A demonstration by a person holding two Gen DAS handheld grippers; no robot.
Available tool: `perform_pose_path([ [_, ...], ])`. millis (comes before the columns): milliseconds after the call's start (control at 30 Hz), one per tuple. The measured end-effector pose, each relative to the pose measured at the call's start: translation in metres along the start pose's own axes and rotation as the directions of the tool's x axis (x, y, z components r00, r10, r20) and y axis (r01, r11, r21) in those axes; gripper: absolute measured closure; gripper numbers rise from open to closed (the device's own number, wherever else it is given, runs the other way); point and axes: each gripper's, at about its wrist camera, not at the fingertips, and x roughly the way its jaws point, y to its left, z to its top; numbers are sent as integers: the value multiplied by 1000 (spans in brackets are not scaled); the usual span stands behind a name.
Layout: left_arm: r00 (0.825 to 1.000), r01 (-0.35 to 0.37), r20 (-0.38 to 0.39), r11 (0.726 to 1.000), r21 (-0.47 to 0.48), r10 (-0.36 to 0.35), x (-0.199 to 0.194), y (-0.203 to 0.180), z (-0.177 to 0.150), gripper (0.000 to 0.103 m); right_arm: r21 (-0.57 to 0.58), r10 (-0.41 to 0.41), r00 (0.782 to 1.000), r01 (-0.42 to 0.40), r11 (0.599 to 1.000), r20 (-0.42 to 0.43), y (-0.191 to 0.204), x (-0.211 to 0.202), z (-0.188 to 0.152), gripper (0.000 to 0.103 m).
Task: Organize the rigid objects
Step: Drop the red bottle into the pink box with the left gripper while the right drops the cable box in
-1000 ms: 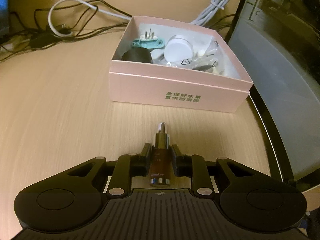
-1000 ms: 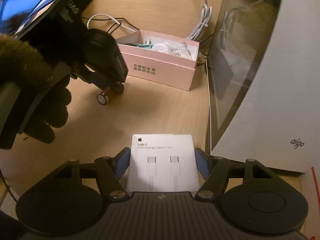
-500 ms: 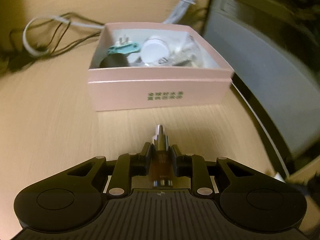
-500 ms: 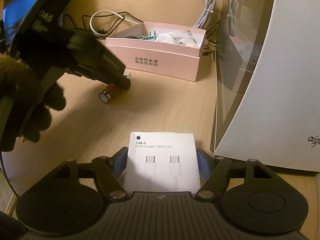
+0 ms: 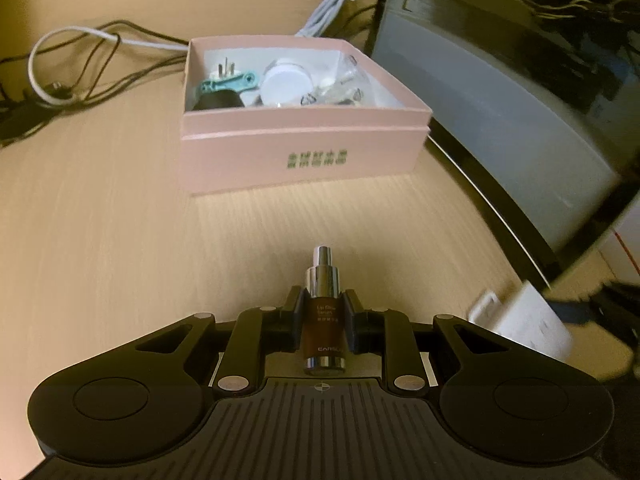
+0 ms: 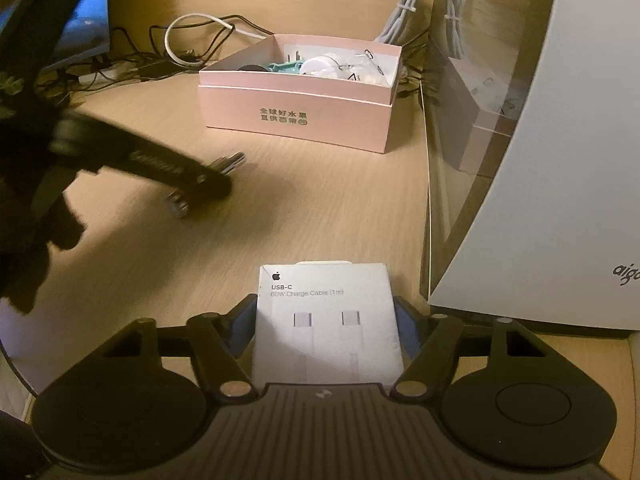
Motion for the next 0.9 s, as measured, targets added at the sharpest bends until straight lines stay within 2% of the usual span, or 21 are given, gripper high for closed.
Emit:
perform_pose_path([
  [167,996,85,-33,995,58,-83,-18,16,-17,79,59,-31,999,32,998,-16,13,-4,4,34],
  [367,985,170,-43,975,147,-165,-36,30,-29,79,97,-104,994,105,990,-14,41,-6,13,34],
  [500,976,217,-47,969,120,-212,-43,40,-25,79,123,-139,990,141,982,-29,55,-12,22,34],
  [700,975,221,-21,971,90,-220,-52,49,-22,79,63,-118,993,119,991,-8,70,-13,41,34],
  [800,972,231,4,966,116,-233,-62,55,-19,79,48,-101,995,101,994,7,75,-11,51,34],
  [900,968,246,25,968,52,-248,-64,67,-7,79,55,-88,995,86,995,43,76,-16,58,34],
])
